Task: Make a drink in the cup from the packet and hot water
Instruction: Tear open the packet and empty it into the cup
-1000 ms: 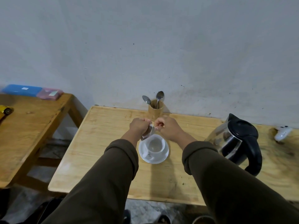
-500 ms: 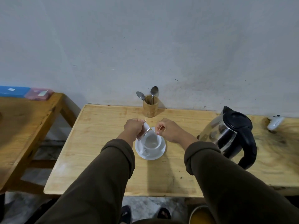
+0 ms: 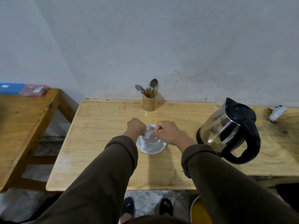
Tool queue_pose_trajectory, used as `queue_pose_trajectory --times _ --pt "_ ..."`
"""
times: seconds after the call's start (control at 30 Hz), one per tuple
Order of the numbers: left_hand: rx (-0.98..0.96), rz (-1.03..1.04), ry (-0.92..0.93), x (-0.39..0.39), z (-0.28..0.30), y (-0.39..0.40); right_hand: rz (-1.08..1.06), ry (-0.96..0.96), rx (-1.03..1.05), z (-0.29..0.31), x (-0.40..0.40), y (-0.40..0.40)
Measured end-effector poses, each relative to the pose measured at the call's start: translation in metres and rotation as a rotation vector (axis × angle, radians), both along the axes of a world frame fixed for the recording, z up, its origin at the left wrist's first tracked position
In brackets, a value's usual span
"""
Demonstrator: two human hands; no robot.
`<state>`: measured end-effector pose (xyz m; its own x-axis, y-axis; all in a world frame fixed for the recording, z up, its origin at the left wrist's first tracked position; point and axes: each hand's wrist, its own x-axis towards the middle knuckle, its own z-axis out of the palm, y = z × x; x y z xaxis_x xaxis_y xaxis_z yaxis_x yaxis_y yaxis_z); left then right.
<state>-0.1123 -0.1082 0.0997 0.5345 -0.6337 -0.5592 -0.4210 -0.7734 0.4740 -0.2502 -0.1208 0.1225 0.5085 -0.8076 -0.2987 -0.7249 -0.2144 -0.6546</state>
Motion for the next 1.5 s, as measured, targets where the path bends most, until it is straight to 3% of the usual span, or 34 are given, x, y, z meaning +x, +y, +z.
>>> queue_pose_trajectory --times 0.33,0.43,0.57,0.7,0.87,1.13,1.5 --pt "0.069 -0.116 -0.085 -0.011 -0.001 -0.006 0.018 0.009 -0.027 -0.014 0.0 0.007" --pt "0.046 -0.051 0.012 -0.006 -0.003 -0.011 -0.034 -0.006 -0.063 -0.015 -0.001 0.006" --pt "-0.017 0.119 0.313 0.0 -0.007 -0.015 -0.138 -0.045 -0.046 -0.017 -0.003 0.002" --pt "-0.106 0.18 0.282 0.004 -0.003 -0.007 -0.185 -0.053 -0.051 -0.02 -0.002 0.001" --pt "-0.233 0.043 0.364 0.006 0.0 0.003 -0.28 -0.038 -0.05 -0.021 0.001 -0.001" --pt "-0.275 -0.134 0.058 0.009 0.001 0.015 -0.292 -0.029 -0.056 -0.017 0.008 -0.003" --pt "-0.325 -0.219 0.053 0.01 -0.004 0.02 -0.267 0.004 -0.078 -0.013 0.01 -0.005"
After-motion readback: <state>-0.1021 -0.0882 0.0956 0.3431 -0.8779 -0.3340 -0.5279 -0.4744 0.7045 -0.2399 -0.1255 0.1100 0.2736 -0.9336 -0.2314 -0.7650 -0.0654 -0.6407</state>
